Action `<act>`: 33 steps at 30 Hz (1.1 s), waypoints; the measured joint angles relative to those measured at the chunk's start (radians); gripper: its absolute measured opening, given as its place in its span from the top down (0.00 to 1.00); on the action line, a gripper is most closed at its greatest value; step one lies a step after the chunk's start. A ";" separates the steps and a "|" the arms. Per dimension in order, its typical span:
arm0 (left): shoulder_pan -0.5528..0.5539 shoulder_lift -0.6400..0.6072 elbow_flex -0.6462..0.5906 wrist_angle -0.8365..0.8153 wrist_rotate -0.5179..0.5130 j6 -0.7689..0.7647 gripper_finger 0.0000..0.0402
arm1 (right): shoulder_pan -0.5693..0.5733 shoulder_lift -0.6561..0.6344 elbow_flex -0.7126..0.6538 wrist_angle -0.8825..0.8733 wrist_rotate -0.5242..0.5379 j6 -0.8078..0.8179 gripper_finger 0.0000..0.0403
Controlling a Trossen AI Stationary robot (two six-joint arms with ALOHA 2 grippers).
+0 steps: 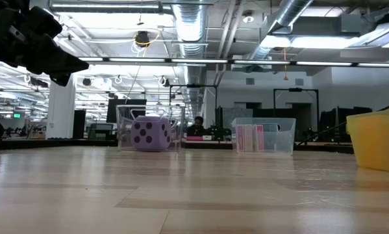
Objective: Pick & Place Toys
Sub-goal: Put the yellow game piece into the bin
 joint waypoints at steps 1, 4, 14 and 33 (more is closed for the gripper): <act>0.000 0.000 0.000 -0.001 0.000 0.000 0.99 | 0.012 0.000 0.000 -0.028 0.013 -0.029 0.78; 0.000 0.000 0.000 -0.002 0.000 0.001 1.00 | 0.026 -0.005 0.000 -0.065 0.037 -0.157 0.78; 0.000 0.000 0.000 -0.003 0.001 0.002 0.99 | -0.014 -0.052 -0.171 0.087 0.027 -0.329 0.78; 0.000 0.001 0.000 0.014 0.005 0.002 0.99 | -0.040 -0.085 -0.362 0.277 -0.030 -0.646 0.78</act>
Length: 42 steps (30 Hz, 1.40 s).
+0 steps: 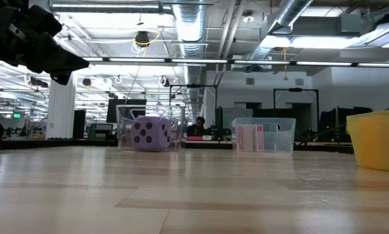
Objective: Pick & Place Toys
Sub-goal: Put the yellow game piece into the bin, then return to Home Position
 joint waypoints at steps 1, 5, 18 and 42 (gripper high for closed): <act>0.000 0.000 0.000 0.000 0.000 0.000 0.99 | 0.000 0.000 0.000 0.000 0.000 -0.012 0.78; 0.000 0.000 0.000 0.000 0.000 0.000 0.99 | 0.000 0.000 0.000 0.000 0.000 -0.019 0.72; 0.000 0.000 0.000 0.000 -0.004 0.000 0.99 | 0.000 -0.002 0.007 -0.009 0.004 0.030 0.51; 0.000 0.000 0.000 0.030 -0.002 0.000 0.99 | -0.410 -0.462 -0.074 0.444 0.507 -0.435 0.99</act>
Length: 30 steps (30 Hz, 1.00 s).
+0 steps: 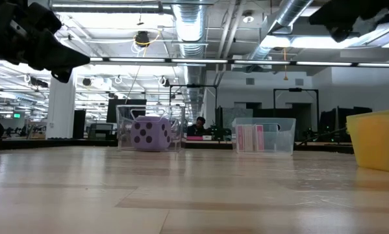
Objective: Pick & Place Toys
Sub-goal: Return to Home Position
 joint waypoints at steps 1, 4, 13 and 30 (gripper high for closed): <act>0.000 0.000 0.000 0.002 0.001 0.000 0.99 | -0.031 -0.012 -0.034 0.060 -0.039 -0.023 0.99; 0.000 0.000 0.000 0.011 0.003 0.000 0.99 | -0.120 -0.046 -0.136 0.215 -0.154 -0.077 1.00; 0.000 0.000 0.000 0.015 0.002 0.000 0.99 | -0.342 -0.172 -0.328 0.456 -0.340 -0.204 1.00; 0.000 0.000 0.000 0.015 -0.002 0.000 0.99 | -0.386 -0.539 -0.581 0.520 -0.407 -0.281 1.00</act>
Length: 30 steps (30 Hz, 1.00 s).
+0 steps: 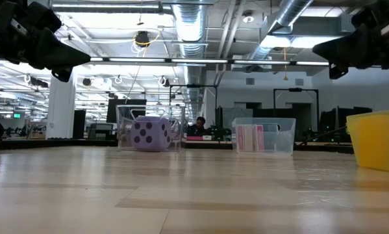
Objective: Pick & Place Toys
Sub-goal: Return to Home Position
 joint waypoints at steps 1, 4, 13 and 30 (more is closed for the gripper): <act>0.000 0.000 0.000 0.000 0.000 0.000 0.99 | 0.000 -0.020 -0.011 0.000 -0.013 -0.018 1.00; 0.000 0.000 0.000 0.000 0.000 0.000 0.99 | 0.000 -0.070 -0.033 -0.017 -0.039 -0.049 1.00; 0.000 0.000 0.000 0.000 0.001 0.000 0.99 | -0.003 -0.104 -0.034 -0.080 -0.046 -0.103 1.00; 0.000 0.000 0.000 0.000 0.005 0.000 0.99 | -0.003 -0.100 -0.034 -0.076 -0.045 -0.104 1.00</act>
